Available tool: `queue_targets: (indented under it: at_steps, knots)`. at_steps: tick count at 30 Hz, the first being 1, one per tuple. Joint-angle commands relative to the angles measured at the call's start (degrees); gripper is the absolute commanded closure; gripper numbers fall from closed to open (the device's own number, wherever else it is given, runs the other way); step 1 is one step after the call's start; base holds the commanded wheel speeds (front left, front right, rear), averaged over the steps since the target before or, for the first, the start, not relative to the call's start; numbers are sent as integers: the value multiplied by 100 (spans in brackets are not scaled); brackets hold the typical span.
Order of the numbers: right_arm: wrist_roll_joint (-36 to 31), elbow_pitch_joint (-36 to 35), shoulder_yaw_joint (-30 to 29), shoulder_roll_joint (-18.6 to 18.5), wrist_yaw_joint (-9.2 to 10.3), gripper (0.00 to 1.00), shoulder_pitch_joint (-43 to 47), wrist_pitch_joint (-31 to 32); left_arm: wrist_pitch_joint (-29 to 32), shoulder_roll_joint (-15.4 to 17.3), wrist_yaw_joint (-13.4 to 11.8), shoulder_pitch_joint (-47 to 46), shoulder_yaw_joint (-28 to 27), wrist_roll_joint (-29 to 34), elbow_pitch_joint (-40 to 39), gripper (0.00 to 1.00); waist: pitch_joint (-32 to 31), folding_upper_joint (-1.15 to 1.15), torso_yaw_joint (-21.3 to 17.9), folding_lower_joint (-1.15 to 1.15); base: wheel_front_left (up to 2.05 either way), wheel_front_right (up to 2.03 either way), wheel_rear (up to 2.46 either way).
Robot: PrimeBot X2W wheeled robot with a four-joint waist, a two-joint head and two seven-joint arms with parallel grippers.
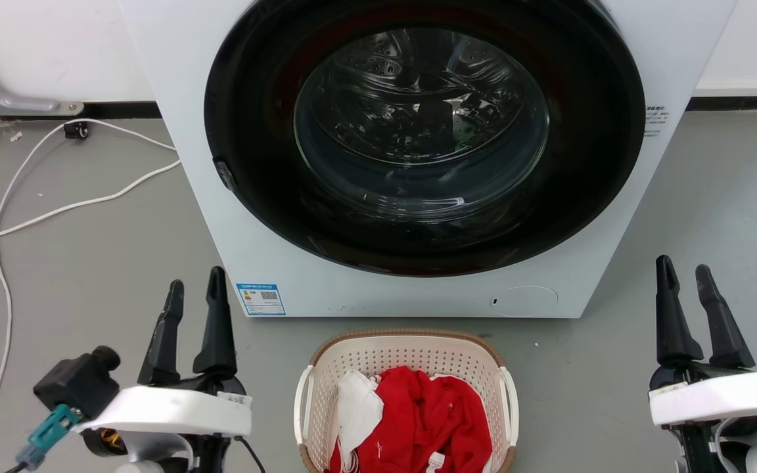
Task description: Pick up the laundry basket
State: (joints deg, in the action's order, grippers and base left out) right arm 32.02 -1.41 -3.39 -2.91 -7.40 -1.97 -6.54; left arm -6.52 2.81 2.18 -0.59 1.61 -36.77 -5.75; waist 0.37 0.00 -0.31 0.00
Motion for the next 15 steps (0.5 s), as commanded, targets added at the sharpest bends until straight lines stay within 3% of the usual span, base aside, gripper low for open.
queue_targets:
  at_steps: [1,15]
  knots:
    - [-291,-123,30,-11,-12,0,14,-59,-70,91,-74,-38,140,340,-170,0,0,0,-4,0,0,0,0]
    - [-1518,-15,91,-7,-12,0,120,-279,-284,702,-837,-144,1213,1428,-217,0,-3,0,-21,0,0,0,0]
